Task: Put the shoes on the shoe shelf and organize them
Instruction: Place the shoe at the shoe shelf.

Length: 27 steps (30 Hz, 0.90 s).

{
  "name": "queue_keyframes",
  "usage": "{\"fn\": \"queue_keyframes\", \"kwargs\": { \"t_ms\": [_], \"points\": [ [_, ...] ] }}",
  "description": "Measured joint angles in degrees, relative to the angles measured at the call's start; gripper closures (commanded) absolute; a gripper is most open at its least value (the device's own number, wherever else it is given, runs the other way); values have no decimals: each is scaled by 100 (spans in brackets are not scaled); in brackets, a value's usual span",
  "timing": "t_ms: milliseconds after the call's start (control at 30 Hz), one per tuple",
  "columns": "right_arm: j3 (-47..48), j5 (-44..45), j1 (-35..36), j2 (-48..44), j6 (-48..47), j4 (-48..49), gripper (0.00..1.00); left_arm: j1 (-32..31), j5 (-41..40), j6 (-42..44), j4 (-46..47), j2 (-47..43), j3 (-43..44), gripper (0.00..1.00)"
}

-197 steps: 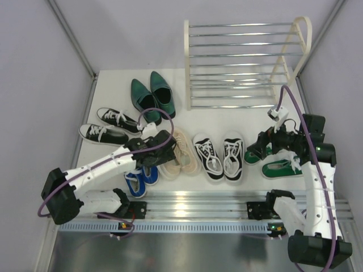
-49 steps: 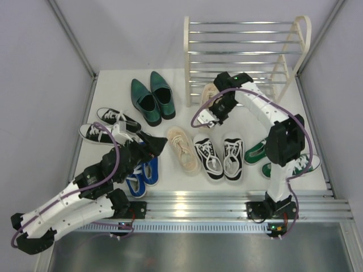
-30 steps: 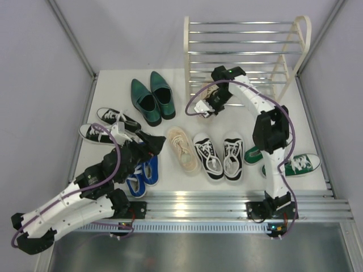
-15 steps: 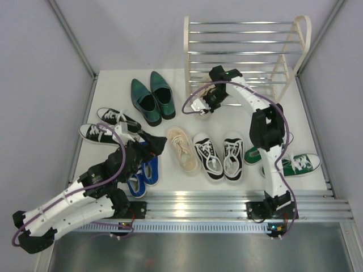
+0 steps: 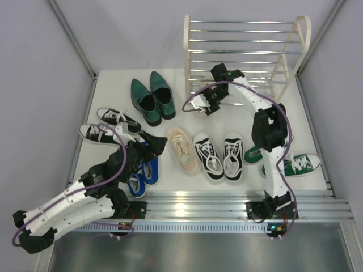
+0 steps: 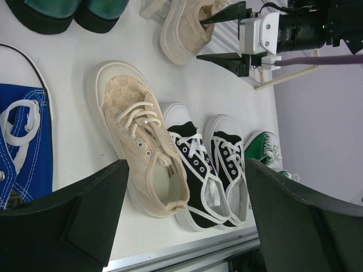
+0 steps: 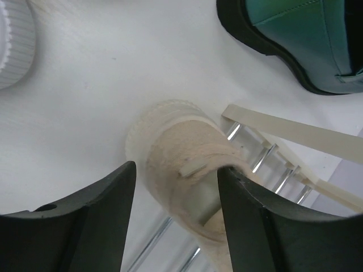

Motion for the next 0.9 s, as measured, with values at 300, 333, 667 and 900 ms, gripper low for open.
{"fn": "queue_keyframes", "kwargs": {
  "t_ms": [300, 333, 667, 900],
  "points": [
    [-1582, -247, -92, -1440, 498, 474, 34, 0, 111, 7, 79, 0, -17, 11],
    [-1703, -302, -92, -1655, 590, 509, 33, 0, 131, 9, 83, 0, -17, 11],
    [-2846, -138, -83, -3250, 6583, 2638, 37, 0, 168, 7, 114, -118, -44, 11],
    [-4527, 2212, 437, -3696, 10570, 3694, 16, 0, 170, 4, 179, -153, -103, 12]
  ]
}}
